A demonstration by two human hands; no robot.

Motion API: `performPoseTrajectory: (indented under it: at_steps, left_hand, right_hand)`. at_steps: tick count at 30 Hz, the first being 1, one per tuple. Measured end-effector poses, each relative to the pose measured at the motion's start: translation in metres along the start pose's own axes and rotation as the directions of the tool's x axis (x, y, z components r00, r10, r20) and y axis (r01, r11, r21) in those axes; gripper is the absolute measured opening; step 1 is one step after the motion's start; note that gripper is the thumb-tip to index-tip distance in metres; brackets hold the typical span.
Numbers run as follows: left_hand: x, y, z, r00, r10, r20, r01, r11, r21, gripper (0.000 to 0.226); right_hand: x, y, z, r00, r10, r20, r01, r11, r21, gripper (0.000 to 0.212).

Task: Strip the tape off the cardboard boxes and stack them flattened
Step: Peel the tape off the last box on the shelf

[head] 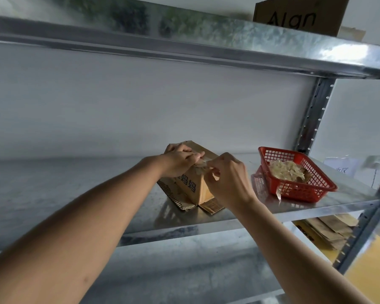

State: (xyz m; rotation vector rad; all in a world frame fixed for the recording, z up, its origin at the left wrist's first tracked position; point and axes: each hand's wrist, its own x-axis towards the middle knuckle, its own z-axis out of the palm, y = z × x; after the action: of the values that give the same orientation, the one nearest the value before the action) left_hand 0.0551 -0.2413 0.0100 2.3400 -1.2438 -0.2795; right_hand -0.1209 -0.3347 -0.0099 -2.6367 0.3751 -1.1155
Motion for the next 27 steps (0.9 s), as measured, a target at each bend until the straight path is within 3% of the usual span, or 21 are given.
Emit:
performPoseTrajectory:
  at_steps: [3,4,7,10,13,16,20,22,25,27]
  left_hand:
    - [0.0,-0.001,0.002,1.0,-0.018,-0.01,0.018,0.999,-0.039,0.052]
    - [0.0,-0.002,0.002,1.0,-0.021,-0.012,0.021,0.999,-0.049,0.053]
    - [0.001,-0.001,0.003,1.0,-0.027,-0.008,0.027,0.999,-0.038,0.051]
    - [0.001,0.0,0.003,1.0,0.004,0.003,-0.004,0.999,0.054,0.049]
    - [0.0,-0.001,0.0,0.999,-0.033,-0.001,0.033,0.998,0.052,0.052]
    - [-0.001,0.0,-0.001,0.998,-0.047,-0.028,0.05,0.992,0.114,0.062]
    - [0.006,0.004,0.003,0.996,-0.038,-0.08,0.055,0.975,0.216,0.054]
    - [0.01,0.002,0.007,0.997,-0.027,-0.077,0.039,0.986,0.163,0.053]
    - [0.011,-0.005,0.014,0.997,0.004,-0.081,0.001,0.998,0.061,0.054]
    - [0.013,-0.003,0.016,0.996,0.038,-0.08,-0.031,0.995,0.092,0.059]
  right_hand:
    - [-0.002,-0.004,0.0,0.999,0.028,-0.018,-0.027,0.995,0.094,0.045]
    - [0.0,-0.005,0.0,0.999,0.037,-0.018,-0.035,0.995,0.092,0.045]
    - [0.004,-0.003,0.001,0.999,0.039,0.008,-0.039,0.999,0.037,0.021]
    - [0.0,-0.006,0.004,0.995,-0.1,-0.016,0.098,0.992,-0.081,0.009]
    - [-0.007,-0.009,0.005,0.967,-0.255,-0.02,0.248,0.954,-0.168,0.005]
    - [-0.008,-0.011,0.004,0.961,-0.274,-0.034,0.26,0.941,-0.218,0.006]
    - [-0.026,-0.026,0.013,0.943,-0.334,0.004,0.33,0.931,-0.155,0.013]
    - [-0.032,-0.027,0.013,0.963,-0.266,-0.035,0.266,0.964,-0.014,0.022]
    - [-0.024,-0.007,0.001,0.994,-0.04,-0.103,0.054,0.989,0.135,0.008]
    - [-0.019,0.01,-0.009,0.991,0.081,-0.104,-0.06,0.979,0.193,0.03]
